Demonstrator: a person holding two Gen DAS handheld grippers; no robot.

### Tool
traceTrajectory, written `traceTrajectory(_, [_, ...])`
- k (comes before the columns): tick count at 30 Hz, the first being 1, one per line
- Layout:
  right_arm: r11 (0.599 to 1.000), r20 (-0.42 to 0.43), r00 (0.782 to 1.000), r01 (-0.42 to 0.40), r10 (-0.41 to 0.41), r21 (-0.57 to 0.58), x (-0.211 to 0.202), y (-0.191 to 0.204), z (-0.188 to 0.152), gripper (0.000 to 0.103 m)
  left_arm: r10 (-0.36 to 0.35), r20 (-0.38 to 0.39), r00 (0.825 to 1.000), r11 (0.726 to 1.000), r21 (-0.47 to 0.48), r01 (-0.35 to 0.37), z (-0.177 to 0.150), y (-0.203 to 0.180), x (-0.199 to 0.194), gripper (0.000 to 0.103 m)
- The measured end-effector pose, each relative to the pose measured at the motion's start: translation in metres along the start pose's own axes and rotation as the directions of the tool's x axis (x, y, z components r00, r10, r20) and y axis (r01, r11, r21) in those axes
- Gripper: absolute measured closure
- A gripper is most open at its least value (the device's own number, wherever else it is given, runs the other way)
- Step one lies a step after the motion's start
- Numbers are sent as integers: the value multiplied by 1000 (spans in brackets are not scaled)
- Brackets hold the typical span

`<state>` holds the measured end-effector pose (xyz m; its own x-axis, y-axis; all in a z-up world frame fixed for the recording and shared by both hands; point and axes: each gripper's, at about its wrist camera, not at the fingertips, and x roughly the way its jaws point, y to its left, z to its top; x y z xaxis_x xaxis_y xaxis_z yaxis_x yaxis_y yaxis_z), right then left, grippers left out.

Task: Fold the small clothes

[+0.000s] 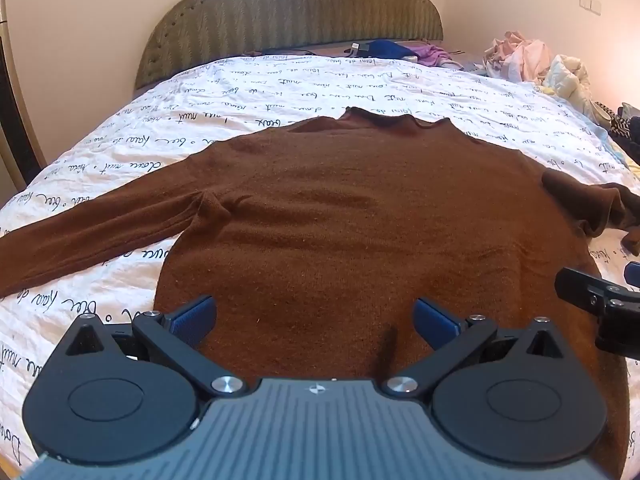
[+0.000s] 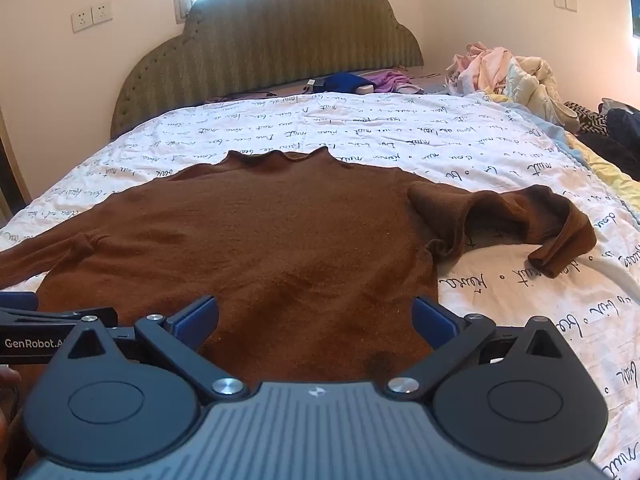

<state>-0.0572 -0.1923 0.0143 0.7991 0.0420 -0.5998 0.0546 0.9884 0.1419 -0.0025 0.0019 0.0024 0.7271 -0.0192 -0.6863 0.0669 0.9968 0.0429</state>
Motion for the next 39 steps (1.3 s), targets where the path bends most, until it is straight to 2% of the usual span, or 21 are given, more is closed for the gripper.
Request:
traceTrajectory(13, [1000,4,1000,2,-2,2,1,0,-2,0,25,-14,1000,999,20,-25,0,-3,3,0])
traceTrajectory(39, [1000,9,1000,-9,9,-1,0,-3,-5,0,30,-20,999,999,41,-29,-3,-5,6,0])
